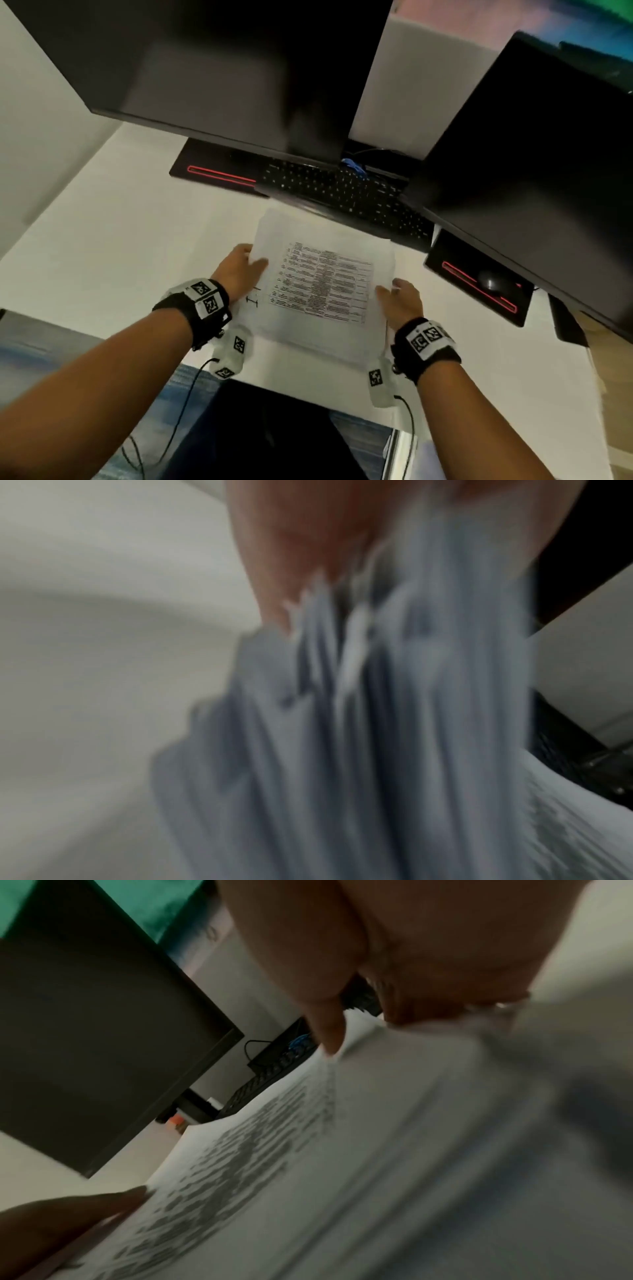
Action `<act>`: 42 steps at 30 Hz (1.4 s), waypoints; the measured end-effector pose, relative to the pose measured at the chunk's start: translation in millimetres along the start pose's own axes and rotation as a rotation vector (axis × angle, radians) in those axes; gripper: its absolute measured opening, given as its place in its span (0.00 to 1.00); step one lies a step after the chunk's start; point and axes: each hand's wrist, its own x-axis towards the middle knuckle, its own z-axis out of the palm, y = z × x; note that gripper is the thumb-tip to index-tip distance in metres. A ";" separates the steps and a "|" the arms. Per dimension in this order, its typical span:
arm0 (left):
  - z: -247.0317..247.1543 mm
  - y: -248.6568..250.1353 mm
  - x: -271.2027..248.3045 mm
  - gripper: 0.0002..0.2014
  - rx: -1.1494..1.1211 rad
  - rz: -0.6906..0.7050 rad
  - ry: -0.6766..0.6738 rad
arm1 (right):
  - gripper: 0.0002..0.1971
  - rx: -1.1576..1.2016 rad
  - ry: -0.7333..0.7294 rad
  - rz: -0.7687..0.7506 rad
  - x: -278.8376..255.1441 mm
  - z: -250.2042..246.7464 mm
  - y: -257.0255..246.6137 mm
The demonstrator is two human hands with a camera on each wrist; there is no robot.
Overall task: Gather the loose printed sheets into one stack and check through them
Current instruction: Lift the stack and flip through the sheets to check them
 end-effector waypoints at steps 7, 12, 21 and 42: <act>13.5 1.7 -1.4 0.20 0.127 -0.027 0.028 | 0.33 -0.075 0.011 -0.044 14.0 10.7 19.1; 13.5 1.0 -11.5 0.18 -0.025 -0.038 0.057 | 0.16 0.107 -0.006 -0.025 2.9 2.0 25.3; -15.0 44.9 -60.4 0.17 -0.444 0.456 0.211 | 0.18 0.577 0.101 -0.404 -59.8 -51.2 -29.4; -27.2 46.3 -78.2 0.17 -0.482 0.581 0.288 | 0.33 0.533 0.274 -0.847 -86.5 -40.5 -43.4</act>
